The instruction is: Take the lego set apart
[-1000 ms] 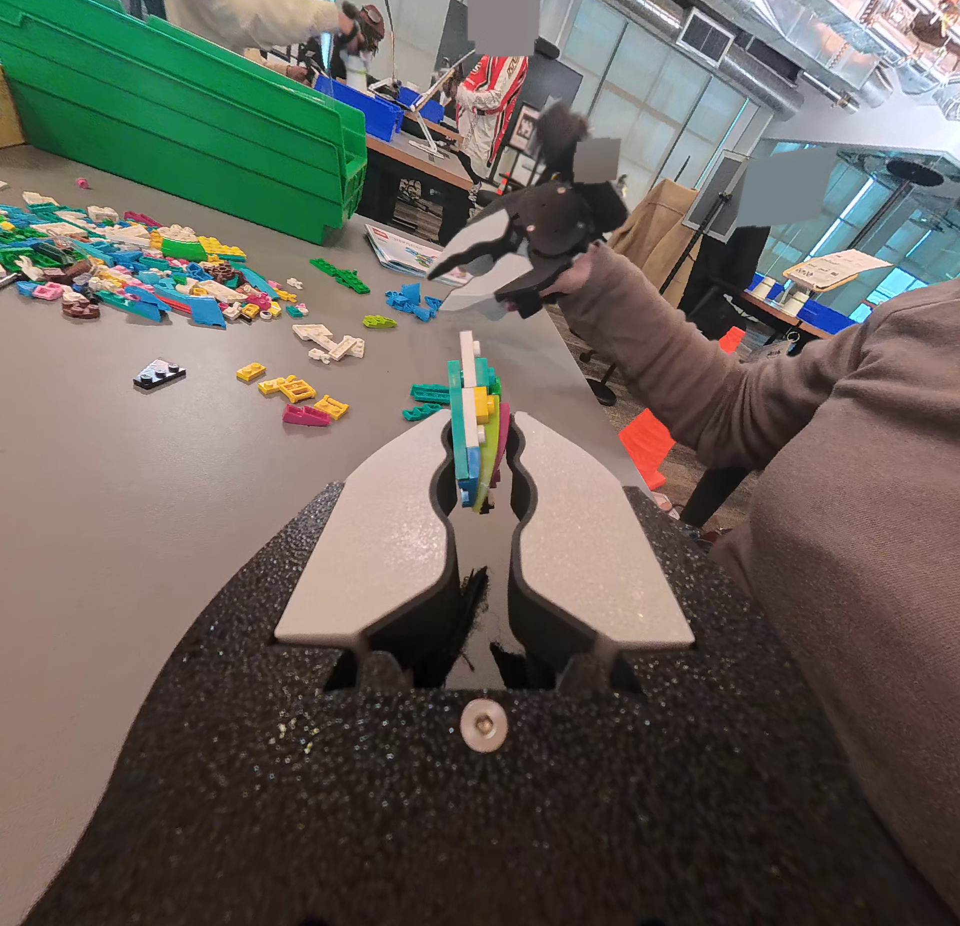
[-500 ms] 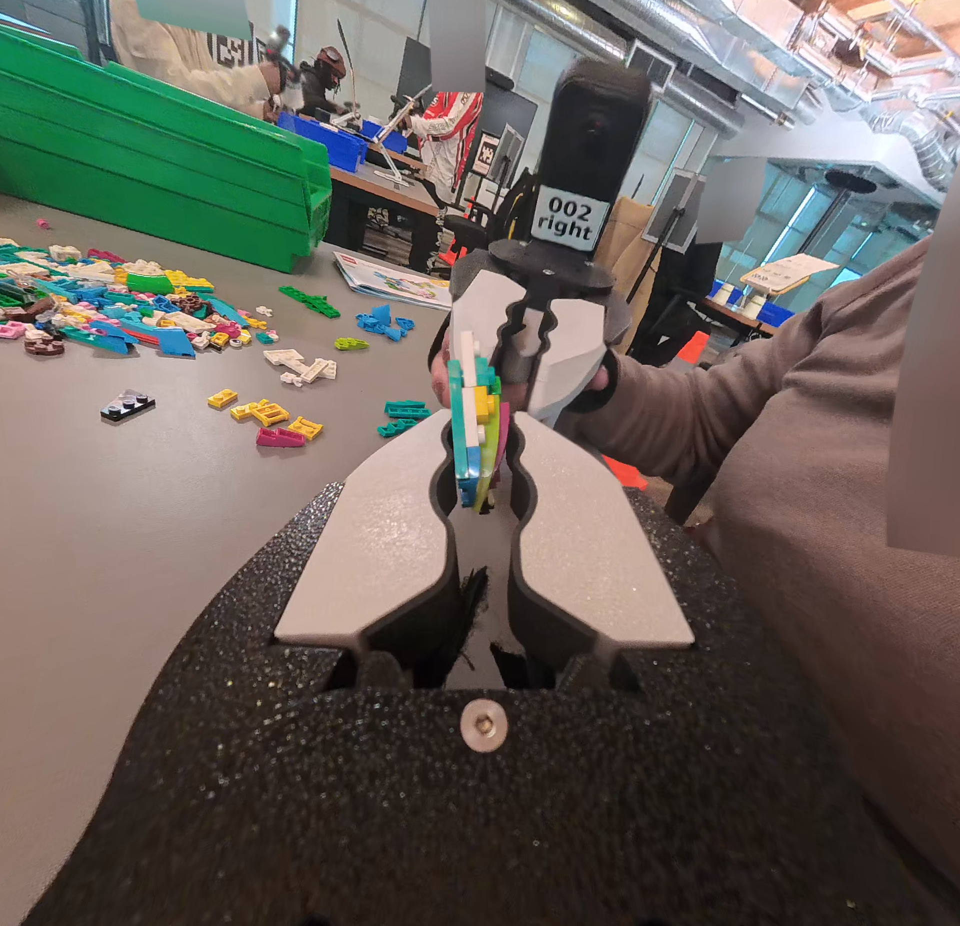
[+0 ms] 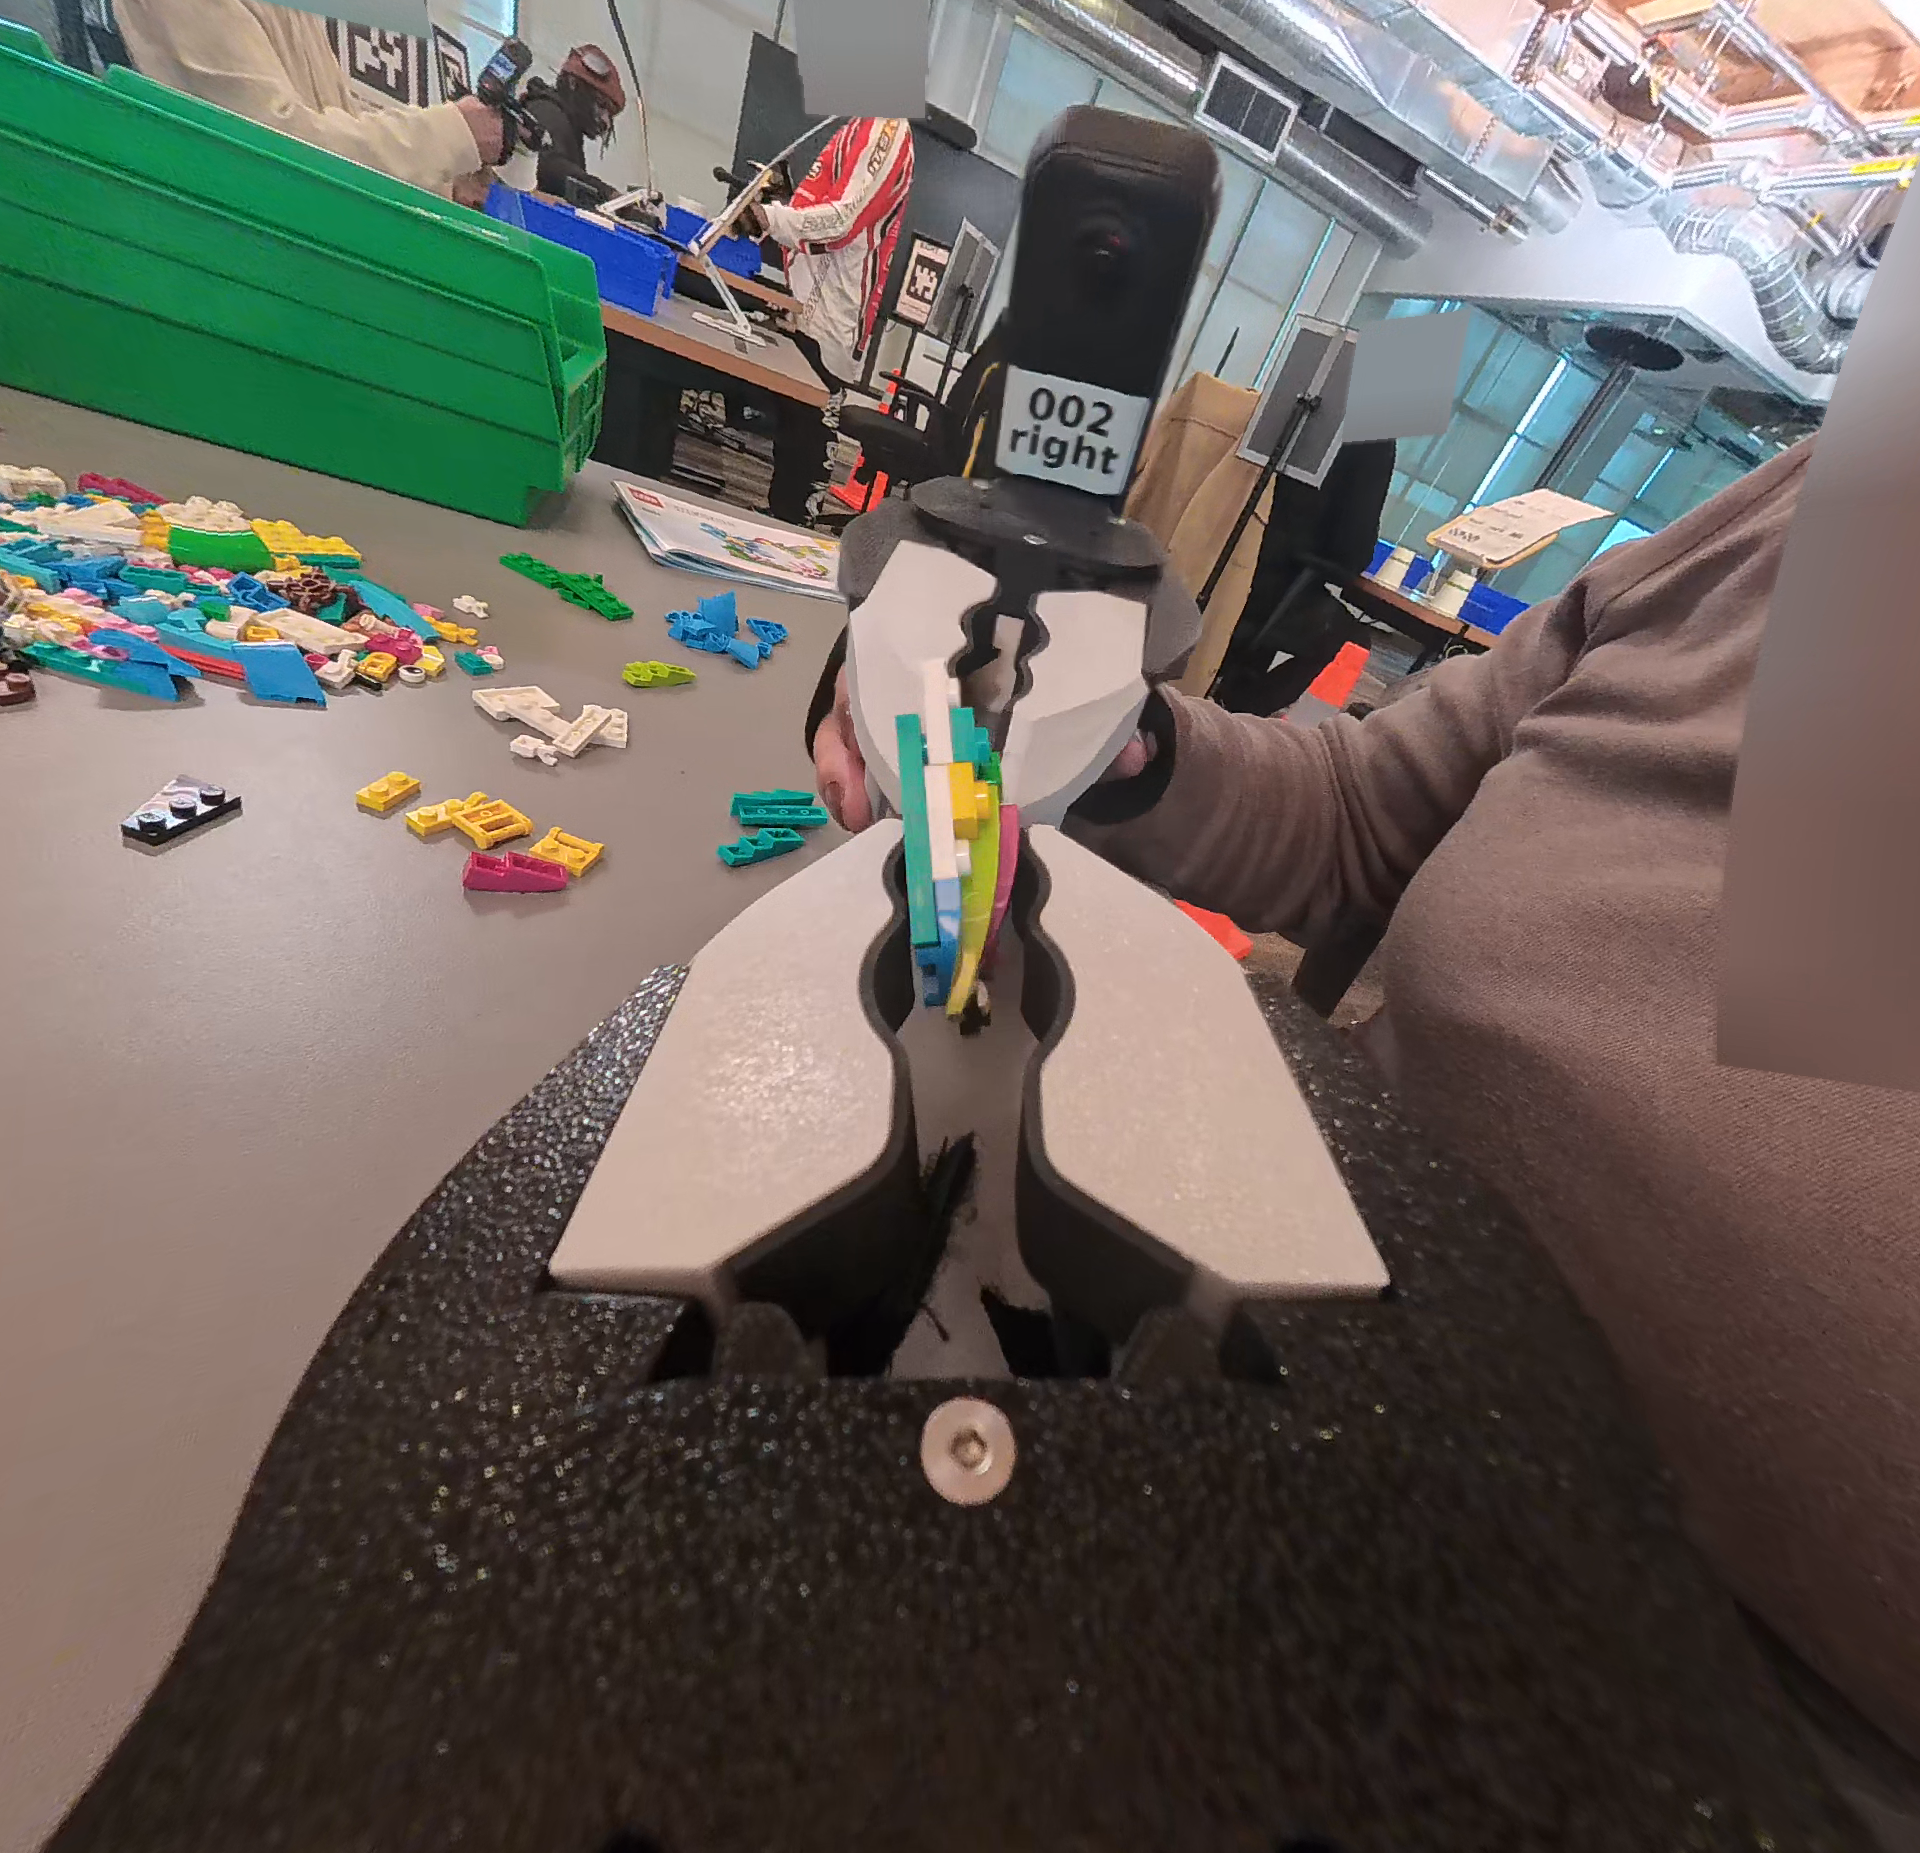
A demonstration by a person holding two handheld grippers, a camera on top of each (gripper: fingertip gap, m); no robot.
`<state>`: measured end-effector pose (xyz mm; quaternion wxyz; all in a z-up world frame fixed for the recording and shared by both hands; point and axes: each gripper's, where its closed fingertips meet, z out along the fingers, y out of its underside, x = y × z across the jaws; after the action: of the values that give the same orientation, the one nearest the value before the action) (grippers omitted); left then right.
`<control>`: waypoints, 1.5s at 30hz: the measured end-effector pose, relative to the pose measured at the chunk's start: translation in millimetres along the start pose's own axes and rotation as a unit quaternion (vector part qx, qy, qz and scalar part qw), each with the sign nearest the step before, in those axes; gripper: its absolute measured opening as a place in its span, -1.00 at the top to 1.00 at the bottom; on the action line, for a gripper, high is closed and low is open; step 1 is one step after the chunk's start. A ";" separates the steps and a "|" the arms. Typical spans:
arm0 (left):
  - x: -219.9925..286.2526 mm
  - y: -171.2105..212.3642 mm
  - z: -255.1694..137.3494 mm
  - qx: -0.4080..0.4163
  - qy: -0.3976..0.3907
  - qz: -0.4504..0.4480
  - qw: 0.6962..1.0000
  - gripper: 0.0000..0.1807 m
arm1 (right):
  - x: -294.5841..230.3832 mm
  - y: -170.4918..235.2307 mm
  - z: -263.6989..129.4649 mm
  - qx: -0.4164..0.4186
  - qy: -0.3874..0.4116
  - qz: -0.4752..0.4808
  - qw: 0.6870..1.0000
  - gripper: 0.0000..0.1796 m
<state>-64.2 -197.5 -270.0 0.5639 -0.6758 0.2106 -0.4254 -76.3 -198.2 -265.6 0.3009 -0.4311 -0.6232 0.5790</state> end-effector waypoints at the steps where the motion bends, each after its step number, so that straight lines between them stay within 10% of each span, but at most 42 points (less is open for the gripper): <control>1: 0.1 0.0 0.0 0.000 0.000 0.000 1.000 0.82 | -0.2 0.3 0.2 -0.002 0.007 -0.013 1.000 0.92; 14: -15.9 -2.4 -3.3 0.011 -0.059 -0.013 0.998 0.83 | 10.1 -5.5 0.4 -0.032 0.190 -0.288 0.938 0.96; 29: -35.4 -2.6 -10.4 0.017 -0.112 -0.050 0.992 0.82 | 26.2 0.4 -35.8 -0.012 0.184 -0.164 0.969 0.96; 45: -41.3 5.8 -9.2 -0.018 -0.128 -0.059 0.990 0.82 | 129.7 81.4 -267.1 -0.275 0.407 -0.016 0.871 0.96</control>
<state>-93.3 -172.9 -289.4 0.5481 -0.7459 0.1036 -0.3640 114.5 36.7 -322.0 0.4063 -0.6840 -0.5862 0.1531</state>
